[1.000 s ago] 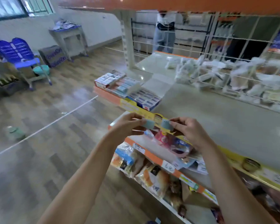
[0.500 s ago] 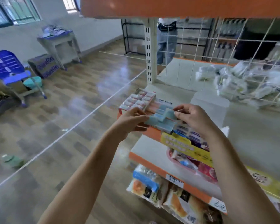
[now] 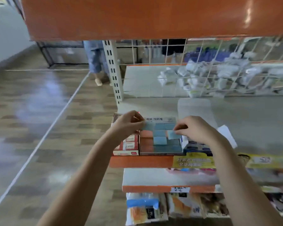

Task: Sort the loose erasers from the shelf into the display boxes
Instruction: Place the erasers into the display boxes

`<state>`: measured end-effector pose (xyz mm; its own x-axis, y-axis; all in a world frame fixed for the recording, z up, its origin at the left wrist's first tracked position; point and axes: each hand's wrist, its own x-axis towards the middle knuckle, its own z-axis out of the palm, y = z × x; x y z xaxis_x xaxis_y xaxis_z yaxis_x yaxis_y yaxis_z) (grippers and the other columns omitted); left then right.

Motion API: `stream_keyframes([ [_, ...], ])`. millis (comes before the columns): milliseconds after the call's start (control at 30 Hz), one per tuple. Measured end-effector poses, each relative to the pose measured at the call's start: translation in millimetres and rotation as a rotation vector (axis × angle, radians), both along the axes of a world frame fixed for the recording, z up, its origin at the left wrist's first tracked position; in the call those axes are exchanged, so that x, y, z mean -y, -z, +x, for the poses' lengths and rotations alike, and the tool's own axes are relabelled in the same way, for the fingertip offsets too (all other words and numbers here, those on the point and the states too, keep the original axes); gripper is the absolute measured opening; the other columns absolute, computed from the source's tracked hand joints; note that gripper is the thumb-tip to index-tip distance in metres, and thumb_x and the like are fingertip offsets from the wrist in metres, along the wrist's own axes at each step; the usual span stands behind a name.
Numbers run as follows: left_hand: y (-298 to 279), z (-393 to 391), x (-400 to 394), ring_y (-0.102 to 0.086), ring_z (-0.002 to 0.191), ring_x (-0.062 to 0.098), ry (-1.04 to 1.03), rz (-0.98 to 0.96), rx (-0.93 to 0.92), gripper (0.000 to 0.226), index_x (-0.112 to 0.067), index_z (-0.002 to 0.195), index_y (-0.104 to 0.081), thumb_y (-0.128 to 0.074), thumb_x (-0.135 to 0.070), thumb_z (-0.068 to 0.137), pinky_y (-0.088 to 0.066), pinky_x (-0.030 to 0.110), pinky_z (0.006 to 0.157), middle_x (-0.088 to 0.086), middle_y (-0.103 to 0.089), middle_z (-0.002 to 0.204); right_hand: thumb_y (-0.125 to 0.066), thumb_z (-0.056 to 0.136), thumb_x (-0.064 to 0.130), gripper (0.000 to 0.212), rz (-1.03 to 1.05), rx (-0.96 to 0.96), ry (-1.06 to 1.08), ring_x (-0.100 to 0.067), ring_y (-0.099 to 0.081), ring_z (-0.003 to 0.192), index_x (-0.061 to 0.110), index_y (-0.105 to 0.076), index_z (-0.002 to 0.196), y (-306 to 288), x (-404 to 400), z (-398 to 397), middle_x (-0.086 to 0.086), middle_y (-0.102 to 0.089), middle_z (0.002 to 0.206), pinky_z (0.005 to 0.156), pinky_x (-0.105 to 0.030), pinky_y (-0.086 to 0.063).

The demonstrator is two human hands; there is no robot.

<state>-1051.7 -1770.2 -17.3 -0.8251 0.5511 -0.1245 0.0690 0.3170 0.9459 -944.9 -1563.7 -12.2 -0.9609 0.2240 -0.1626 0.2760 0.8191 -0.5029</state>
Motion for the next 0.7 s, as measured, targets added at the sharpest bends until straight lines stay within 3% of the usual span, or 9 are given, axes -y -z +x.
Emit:
stream_keyframes([
  [200,8.4,-12.2,-1.7,-0.061,0.073,0.013,0.149,0.019,0.026,0.006,-0.009,0.089,-0.059,-0.064,-0.009,0.086,-0.055,0.021,0.063,0.005,-0.065,0.079,-0.061,0.089,0.019,0.016,0.077,0.014,0.119,-0.002,-0.054,0.074,0.018,-0.071,0.102,1.3,13.4,7.9,0.004,-0.067,0.098,0.059,-0.012,-0.035],
  [400,12.1,-11.0,-4.2,-0.06,0.07,0.011,0.161,0.047,0.024,0.006,-0.012,0.085,-0.059,-0.064,-0.01,0.086,-0.052,0.024,0.064,0.001,-0.064,0.073,-0.062,0.088,0.02,0.016,0.136,0.03,0.116,-0.008,-0.056,0.083,0.016,-0.072,0.101,7.3,21.9,3.9,0.003,-0.068,0.098,0.073,-0.019,-0.04],
  [533,13.3,-8.0,-5.3,-0.06,0.07,0.009,0.166,0.019,0.008,0.006,-0.012,0.087,-0.059,-0.065,-0.012,0.086,-0.053,0.028,0.069,-0.002,-0.065,0.074,-0.064,0.087,0.019,0.012,0.134,0.007,0.107,-0.007,-0.053,0.085,0.022,-0.068,0.098,8.3,23.2,8.7,0.007,-0.056,0.088,0.082,-0.025,-0.045],
  [700,12.9,-5.3,-7.6,-0.059,0.064,0.007,0.143,0.002,-0.025,0.007,-0.012,0.085,-0.059,-0.066,-0.011,0.085,-0.053,0.026,0.067,-0.005,-0.064,0.069,-0.063,0.087,0.02,0.011,0.186,-0.054,0.093,-0.009,-0.056,0.078,0.022,-0.066,0.097,14.5,22.8,12.2,0.002,-0.047,0.096,0.077,-0.016,-0.038],
])
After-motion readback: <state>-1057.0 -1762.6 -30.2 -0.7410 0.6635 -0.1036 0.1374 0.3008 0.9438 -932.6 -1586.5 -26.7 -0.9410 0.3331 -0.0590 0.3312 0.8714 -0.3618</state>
